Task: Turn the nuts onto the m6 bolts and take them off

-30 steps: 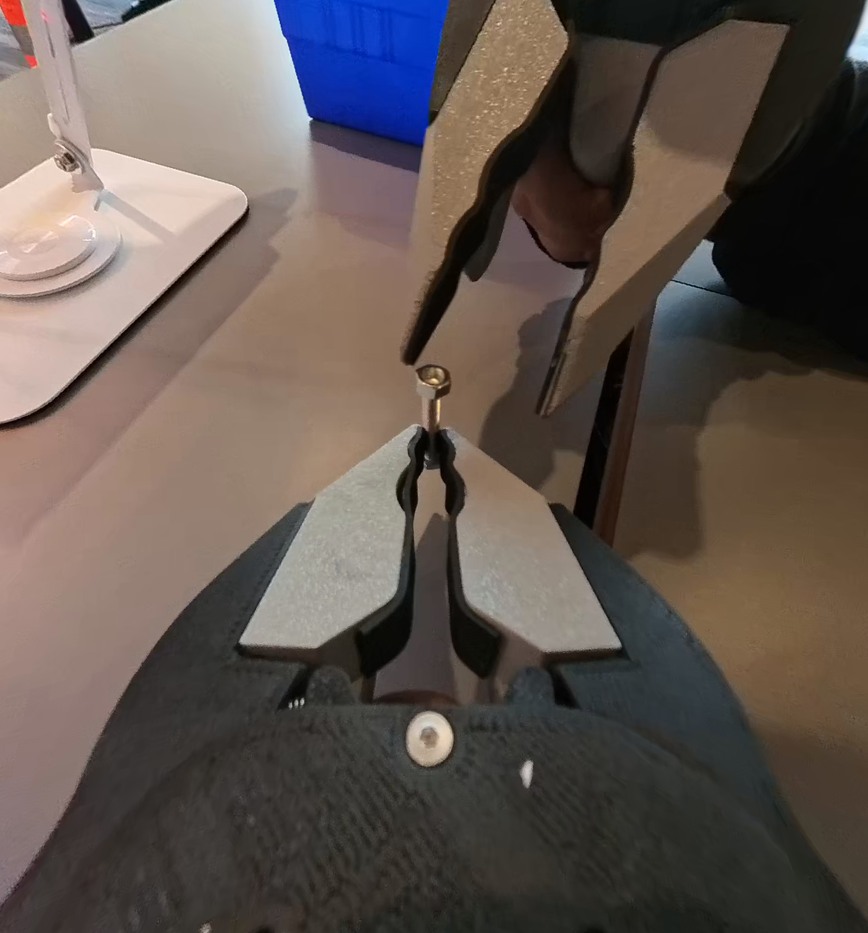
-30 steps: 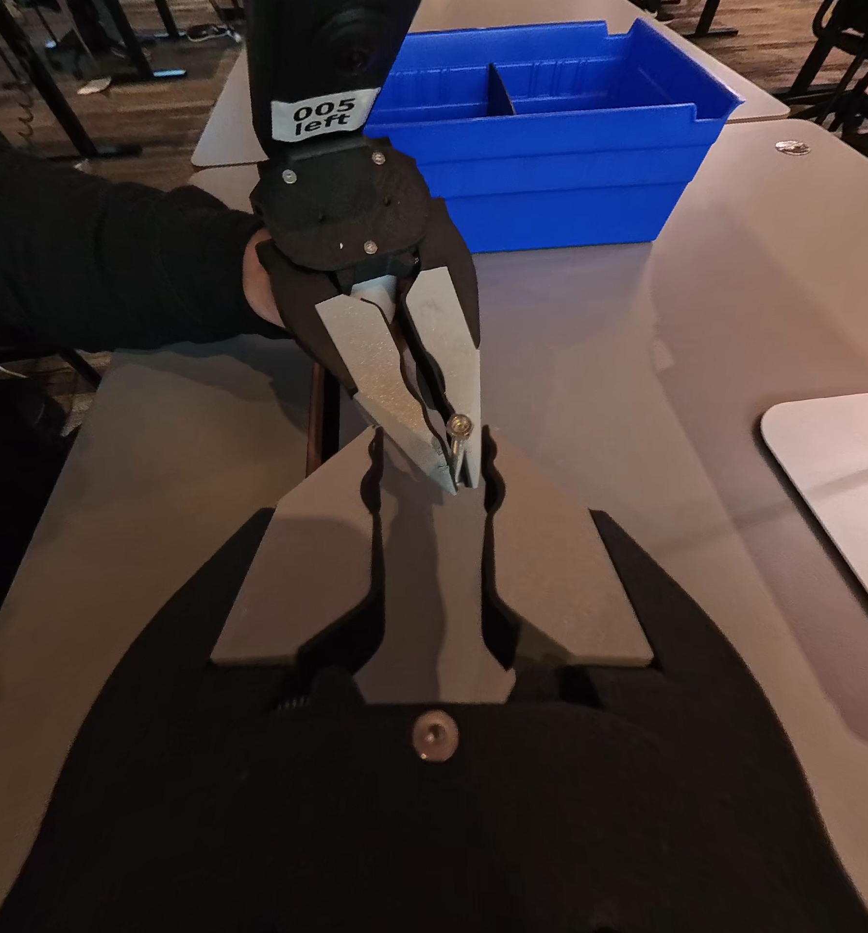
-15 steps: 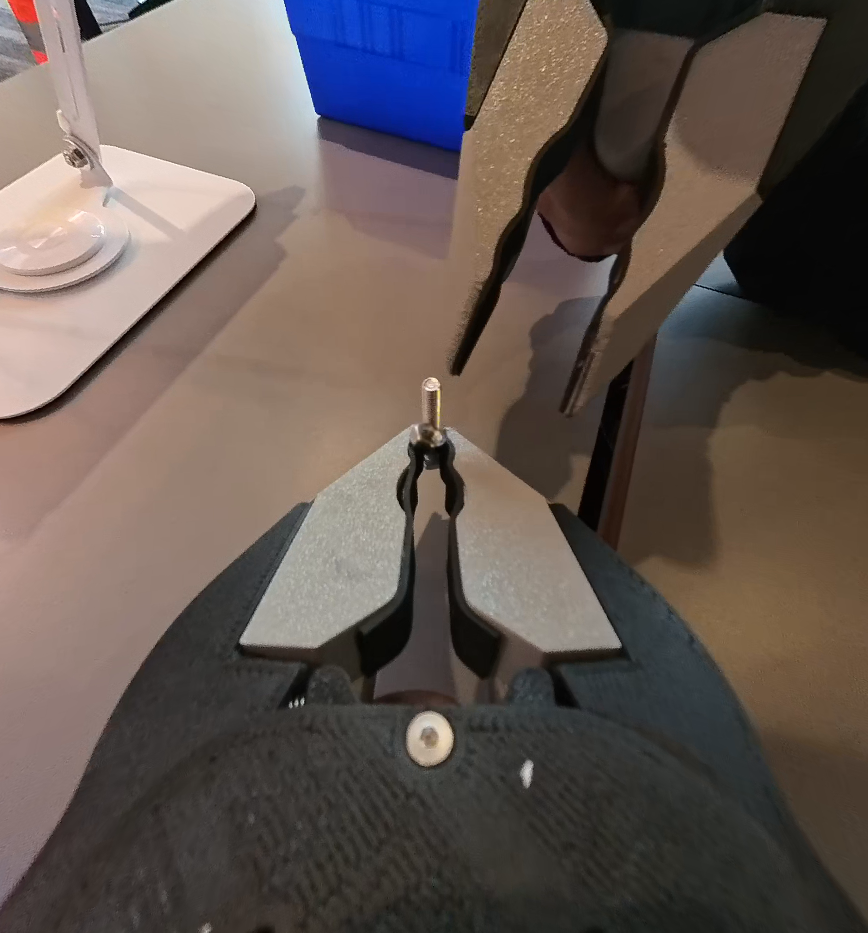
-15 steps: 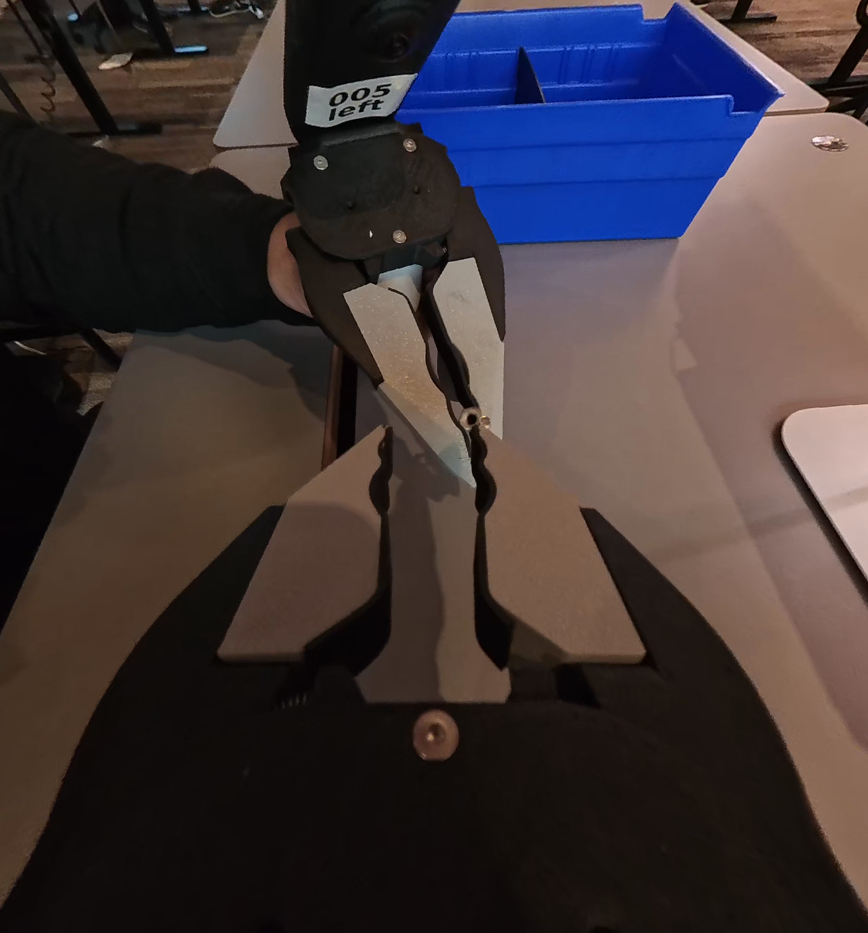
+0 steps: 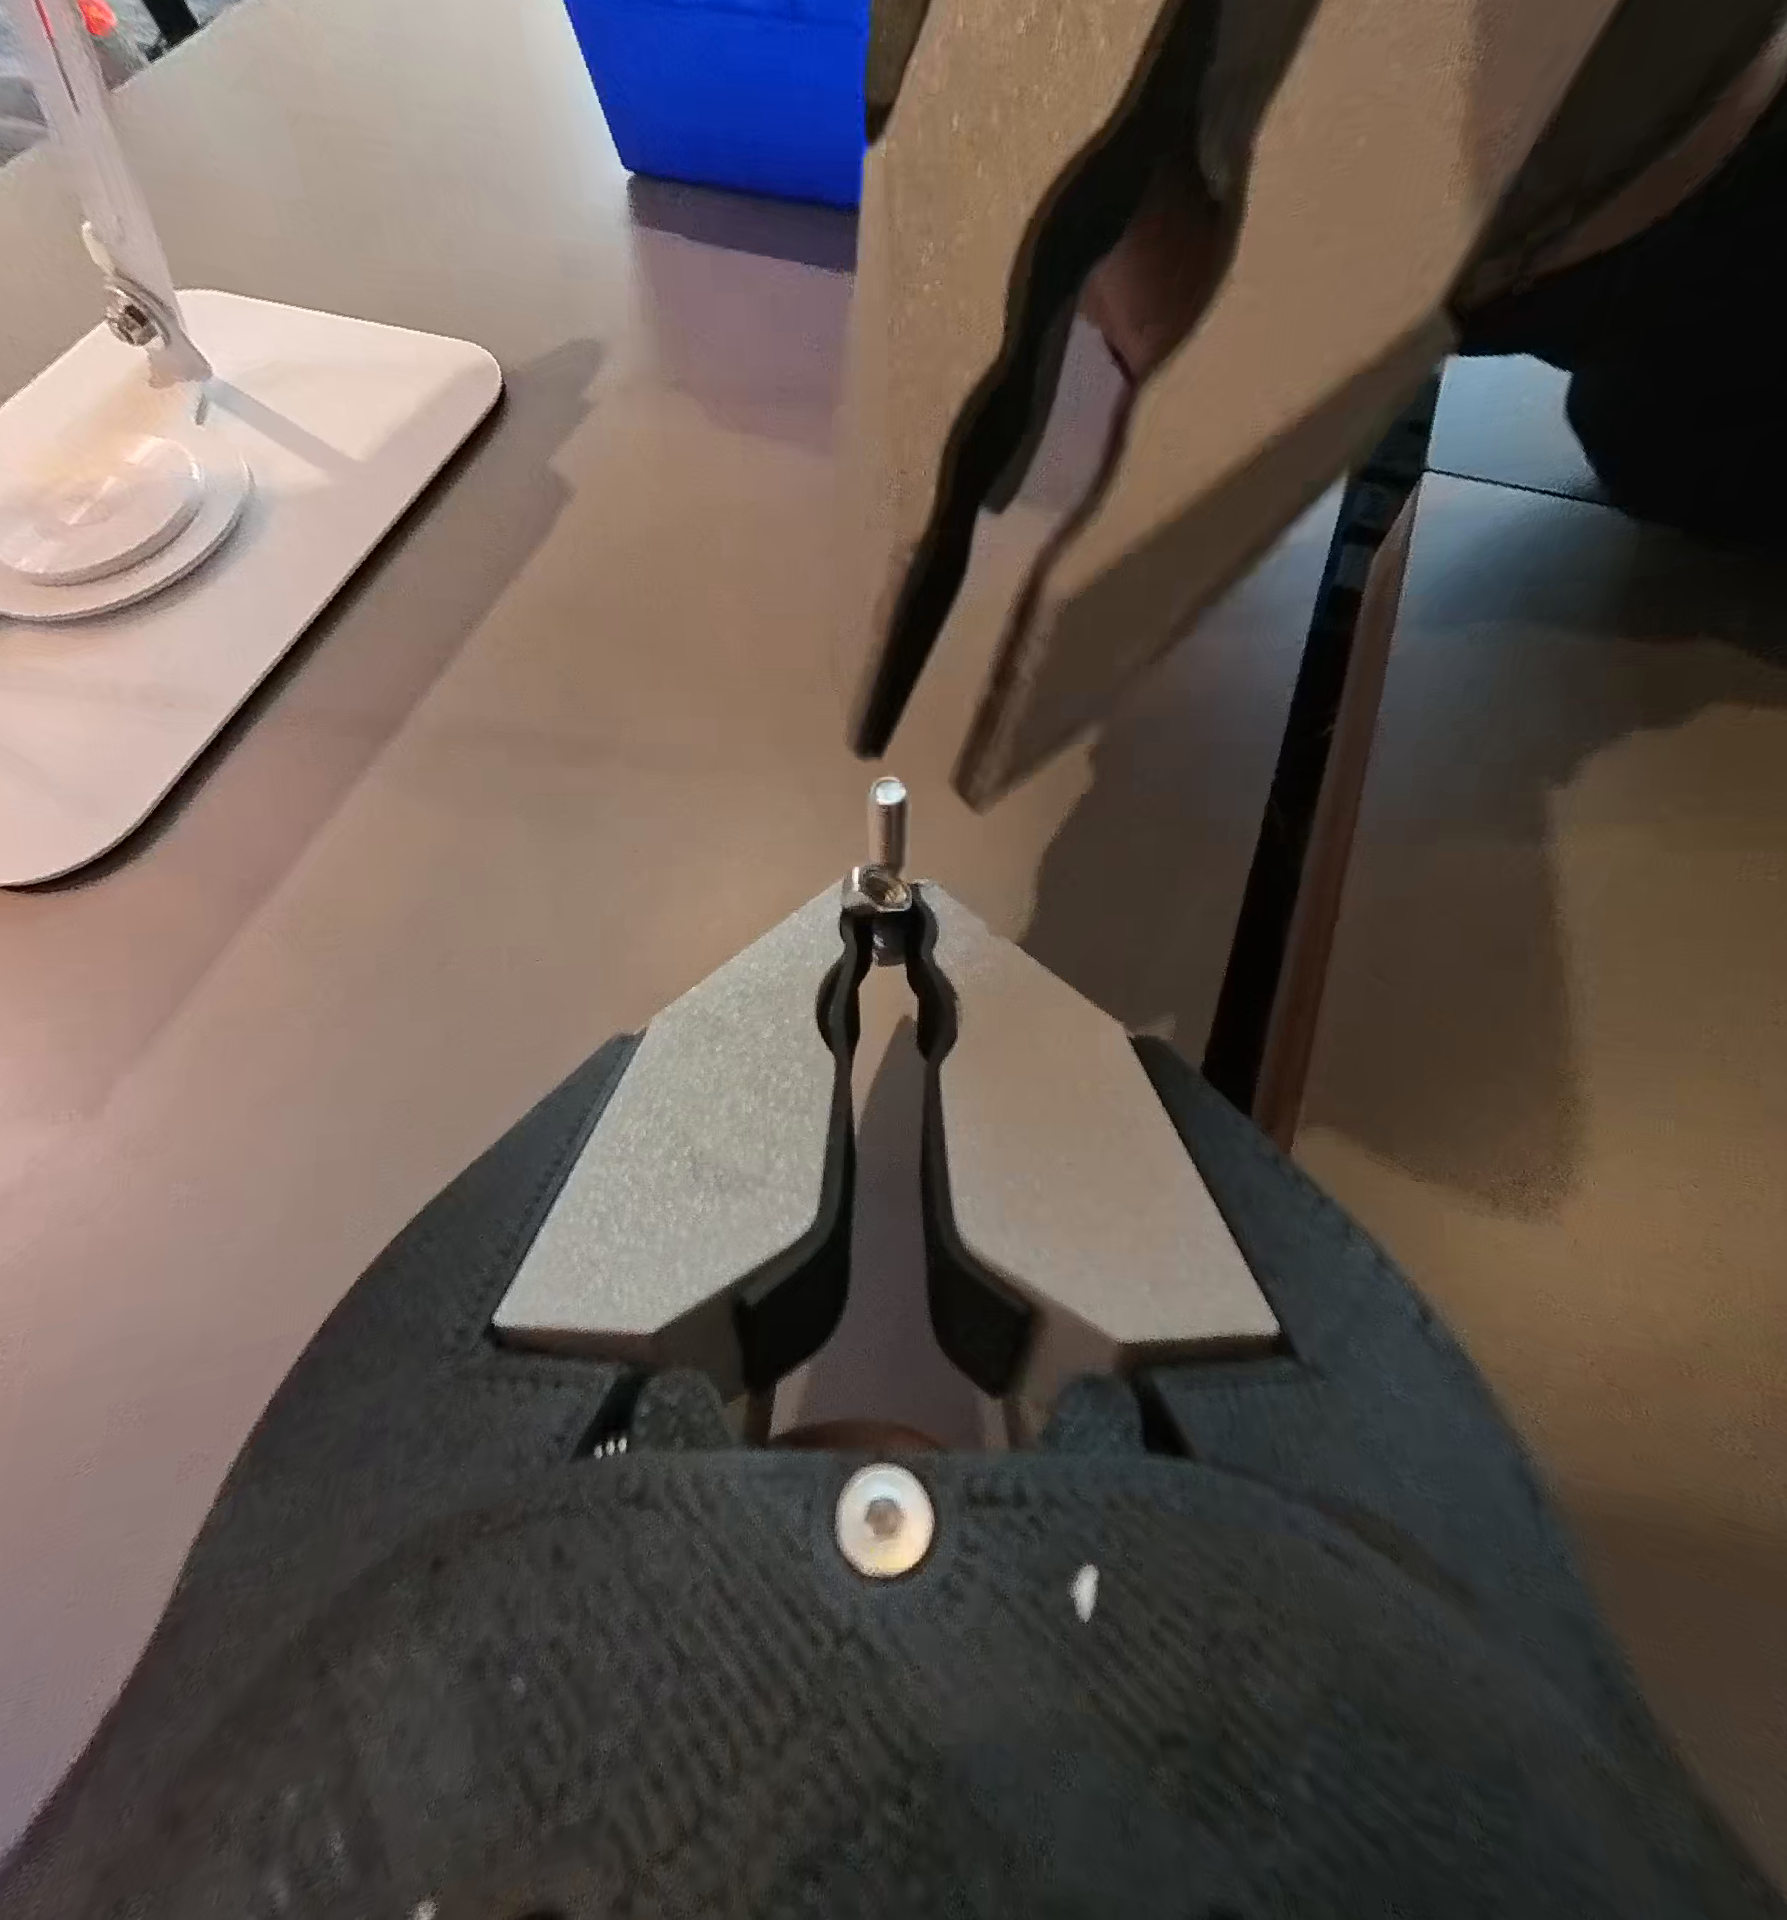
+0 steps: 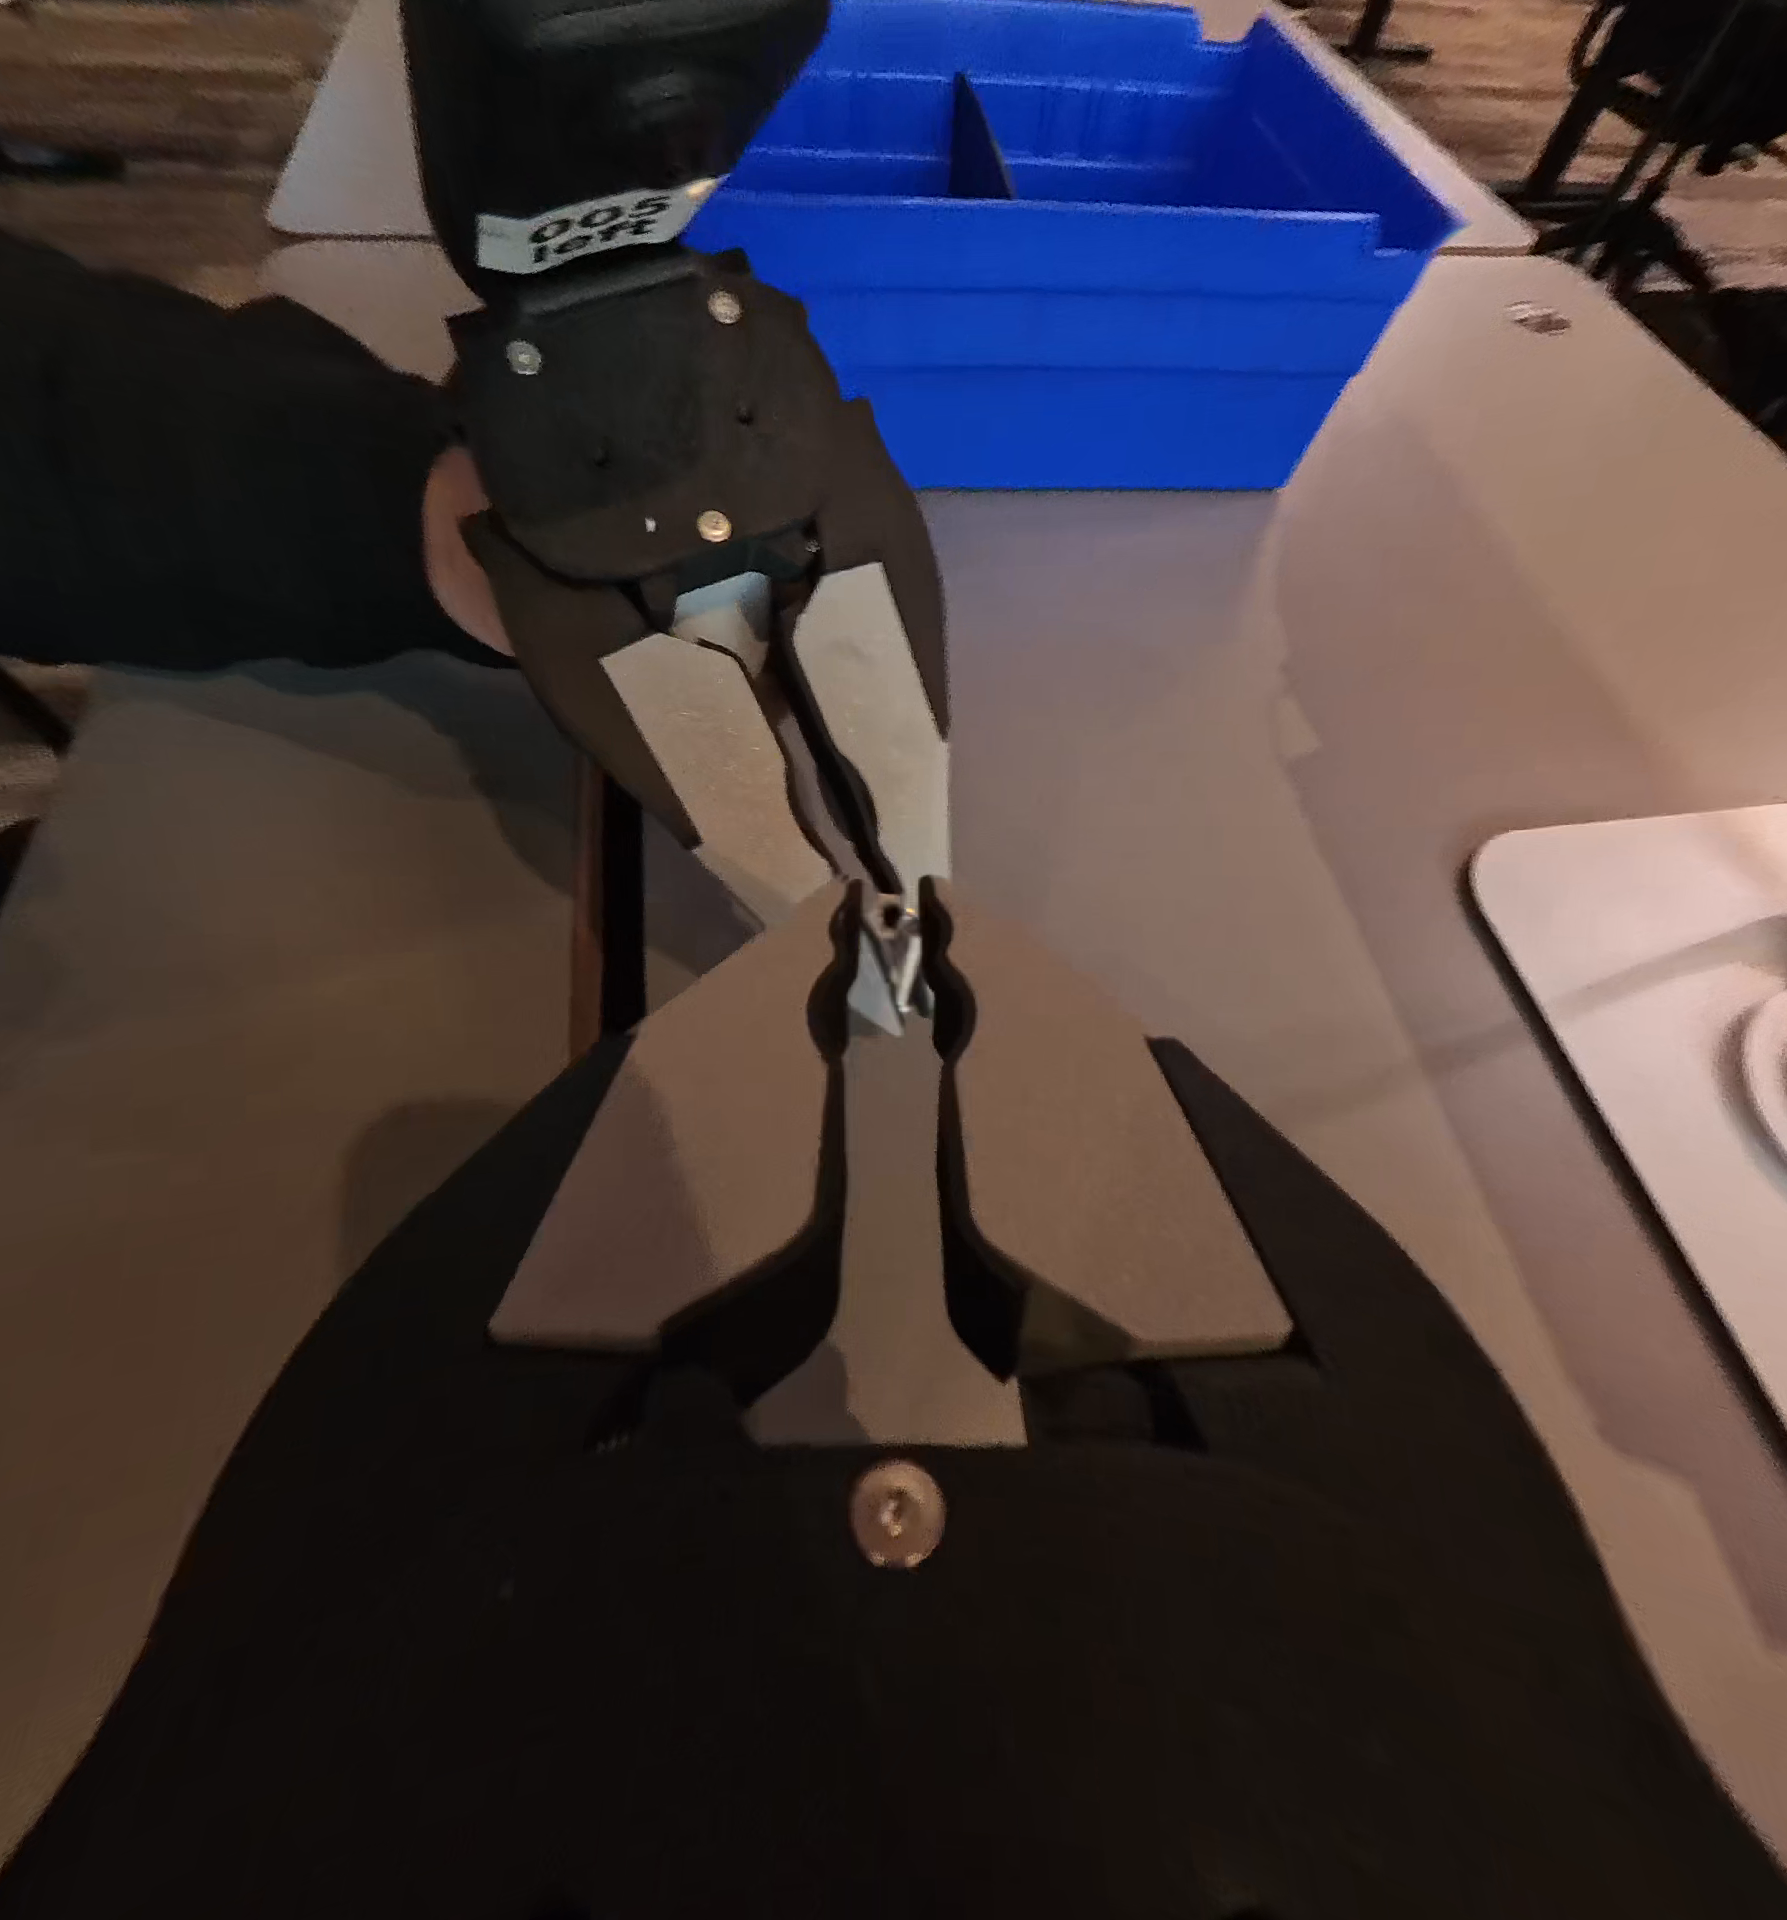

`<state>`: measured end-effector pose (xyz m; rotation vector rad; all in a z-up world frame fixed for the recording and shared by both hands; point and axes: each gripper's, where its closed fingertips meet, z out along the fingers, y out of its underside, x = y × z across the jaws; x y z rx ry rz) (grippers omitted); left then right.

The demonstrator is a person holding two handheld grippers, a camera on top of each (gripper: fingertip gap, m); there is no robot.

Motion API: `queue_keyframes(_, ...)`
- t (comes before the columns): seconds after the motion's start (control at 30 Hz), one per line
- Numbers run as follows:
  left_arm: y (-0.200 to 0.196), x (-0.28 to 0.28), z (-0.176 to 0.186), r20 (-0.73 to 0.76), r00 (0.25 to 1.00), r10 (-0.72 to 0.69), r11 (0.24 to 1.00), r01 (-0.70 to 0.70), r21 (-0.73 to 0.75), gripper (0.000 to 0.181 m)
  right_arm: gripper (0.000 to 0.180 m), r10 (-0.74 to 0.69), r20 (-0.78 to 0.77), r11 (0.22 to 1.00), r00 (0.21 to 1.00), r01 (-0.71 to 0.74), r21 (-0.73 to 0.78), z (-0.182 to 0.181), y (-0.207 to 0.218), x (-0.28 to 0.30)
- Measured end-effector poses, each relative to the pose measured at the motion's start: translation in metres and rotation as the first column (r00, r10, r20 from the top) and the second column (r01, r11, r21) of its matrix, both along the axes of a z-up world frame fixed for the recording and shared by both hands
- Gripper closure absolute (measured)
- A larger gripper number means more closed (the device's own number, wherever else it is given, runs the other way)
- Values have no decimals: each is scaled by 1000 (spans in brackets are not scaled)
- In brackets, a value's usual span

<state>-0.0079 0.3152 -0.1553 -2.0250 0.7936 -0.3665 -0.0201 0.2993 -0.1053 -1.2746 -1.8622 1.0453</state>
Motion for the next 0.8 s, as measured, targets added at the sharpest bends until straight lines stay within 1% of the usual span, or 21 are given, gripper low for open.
queue_keyframes(0.07, 0, 0, 0, 2, 1000, -2, 1000, 2, -2, 178, 164, 0, 39, 1000, 999, 0, 12, -8, -4, -3)
queue_keyframes(0.1, 0, 0, 0, 4, 1000, -4, 1000, 4, -2, 178, 163, -11, 56, 999, 998, 9, 40, -12, -2, -5)
queue_keyframes(0.17, -1, 1, 0, 0, 1000, -10, 1000, 10, -1, 178, 167, -26, 85, 997, 996, 20, 75, -20, 1, -6)
queue_keyframes(0.27, -2, 3, -2, -14, 1000, -21, 1000, 21, -4, 178, 172, -9, 92, 999, 996, 4, 52, -22, -2, -6)
queue_keyframes(0.3, -3, 5, -1, -6, 999, -31, 999, 31, -4, 178, 177, -13, 87, 999, 996, 8, 49, -21, -1, -6)
queue_keyframes(0.47, -4, 6, -2, -21, 999, -39, 999, 39, 1, 178, 178, 8, 98, 1000, 995, -7, -3, -21, -4, -5)
queue_keyframes(0.6, -3, 5, 0, 12, 999, -30, 999, 30, -9, 178, 178, -10, 84, 999, 996, 7, 43, -19, -2, -6)
queue_keyframes(0.8, -3, 4, -3, 8, 1000, -23, 999, 23, -23, 178, 178, -9, 75, 999, 997, 5, 50, -21, -1, -7)
